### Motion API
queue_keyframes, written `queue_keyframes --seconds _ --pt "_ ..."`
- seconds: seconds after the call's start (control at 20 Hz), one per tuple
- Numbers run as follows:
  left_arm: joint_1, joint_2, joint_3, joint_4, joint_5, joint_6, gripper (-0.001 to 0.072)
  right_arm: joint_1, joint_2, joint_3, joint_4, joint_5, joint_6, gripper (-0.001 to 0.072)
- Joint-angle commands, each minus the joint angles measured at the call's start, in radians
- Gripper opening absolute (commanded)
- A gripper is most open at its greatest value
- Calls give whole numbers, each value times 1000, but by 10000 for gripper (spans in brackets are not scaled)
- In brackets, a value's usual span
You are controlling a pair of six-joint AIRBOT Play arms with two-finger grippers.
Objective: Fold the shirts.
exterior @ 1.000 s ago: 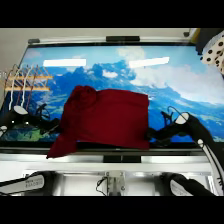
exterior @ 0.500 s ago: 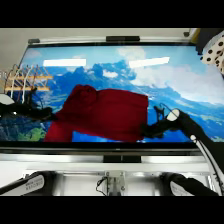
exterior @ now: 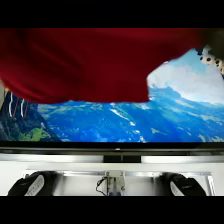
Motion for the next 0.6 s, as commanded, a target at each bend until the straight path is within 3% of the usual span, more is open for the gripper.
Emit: queue_keyframes --seconds 0.0,0.2,0.35,0.55 --pt "0 115 153 -19 192 -91 33 1 119 177 -66 -28 32 73" --pt "0 108 125 35 104 -90 34 1 111 174 -298 232 125 74" --pt "0 77 -5 115 13 -91 34 1 11 174 -447 432 130 74" --pt "0 -2 -256 115 -75 -87 34 1 -184 39 -470 493 145 74"
